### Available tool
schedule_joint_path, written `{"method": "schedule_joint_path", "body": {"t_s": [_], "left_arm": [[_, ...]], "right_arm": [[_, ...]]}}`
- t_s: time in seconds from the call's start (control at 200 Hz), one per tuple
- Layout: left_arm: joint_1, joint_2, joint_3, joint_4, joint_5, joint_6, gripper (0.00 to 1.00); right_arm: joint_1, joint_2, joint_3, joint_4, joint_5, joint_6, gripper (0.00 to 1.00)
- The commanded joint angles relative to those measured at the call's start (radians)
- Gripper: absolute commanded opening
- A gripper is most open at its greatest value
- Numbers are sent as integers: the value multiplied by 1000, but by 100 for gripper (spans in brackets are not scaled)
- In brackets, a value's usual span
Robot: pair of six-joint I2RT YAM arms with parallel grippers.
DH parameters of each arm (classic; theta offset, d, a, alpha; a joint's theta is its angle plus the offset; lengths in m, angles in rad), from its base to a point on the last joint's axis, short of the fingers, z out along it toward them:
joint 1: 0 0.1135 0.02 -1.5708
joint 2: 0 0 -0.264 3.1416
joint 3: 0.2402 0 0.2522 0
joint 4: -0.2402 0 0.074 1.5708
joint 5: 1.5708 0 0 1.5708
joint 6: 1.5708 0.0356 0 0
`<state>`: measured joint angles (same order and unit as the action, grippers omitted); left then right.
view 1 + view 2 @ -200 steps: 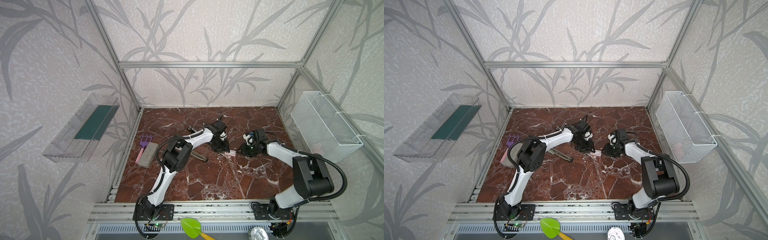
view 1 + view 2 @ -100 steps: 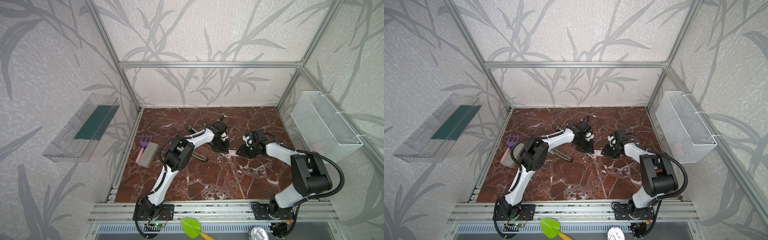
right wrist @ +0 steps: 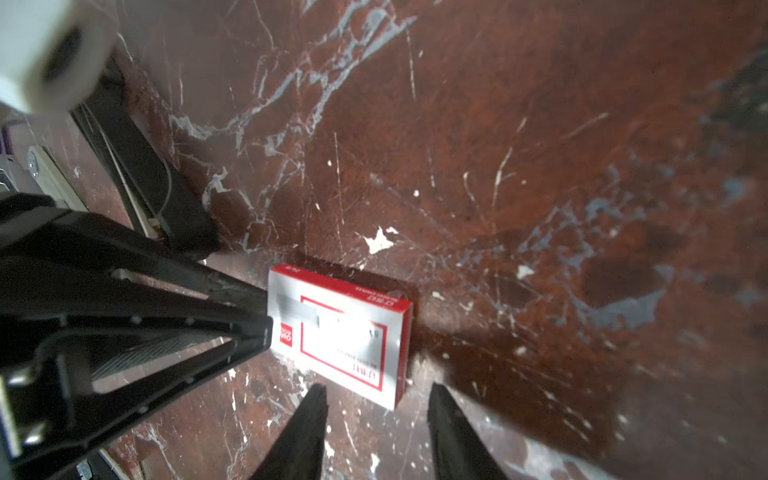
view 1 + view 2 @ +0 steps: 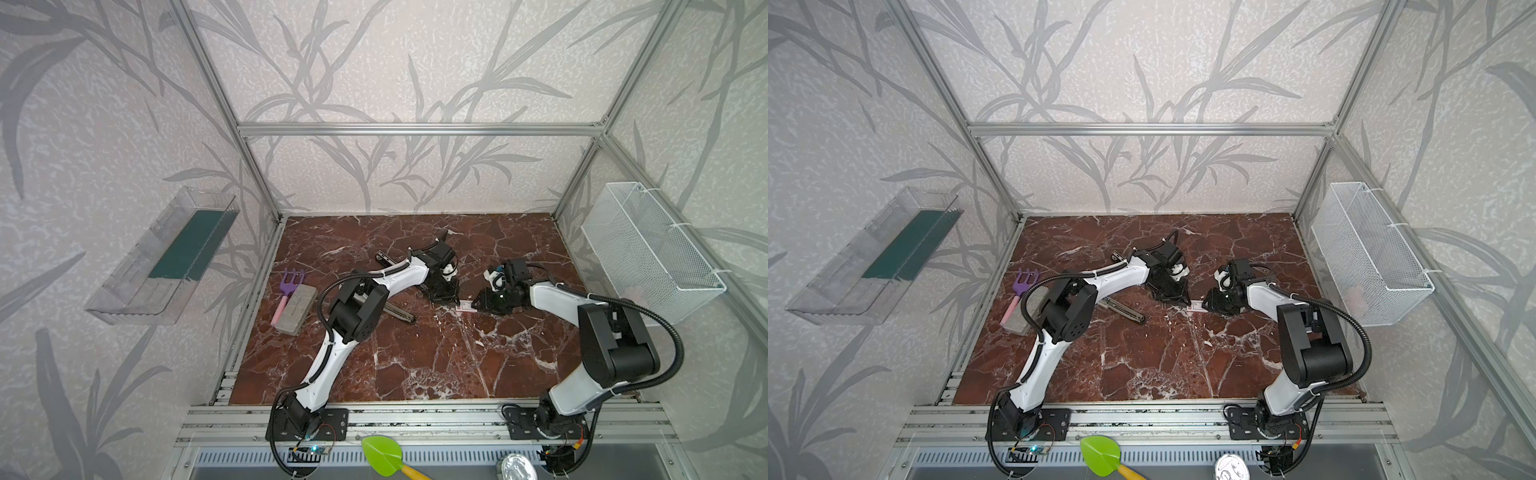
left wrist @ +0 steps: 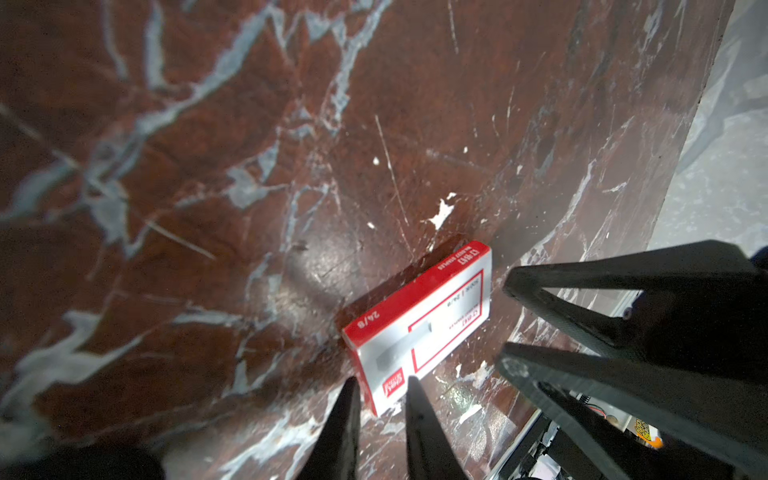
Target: Load the staples into the stapler
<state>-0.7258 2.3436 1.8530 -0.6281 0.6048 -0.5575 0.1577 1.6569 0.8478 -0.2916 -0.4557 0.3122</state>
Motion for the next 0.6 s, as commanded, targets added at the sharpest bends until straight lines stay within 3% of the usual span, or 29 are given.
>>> {"method": "schedule_joint_path", "body": {"t_s": [0.0, 0.595], "left_arm": [[-5, 31, 32, 5, 18, -3, 22], [-5, -12, -22, 118, 76, -28, 7]], "right_arm": [[0, 36, 18, 29, -43, 14, 39], [28, 44, -1, 43, -97, 21, 36]]}}
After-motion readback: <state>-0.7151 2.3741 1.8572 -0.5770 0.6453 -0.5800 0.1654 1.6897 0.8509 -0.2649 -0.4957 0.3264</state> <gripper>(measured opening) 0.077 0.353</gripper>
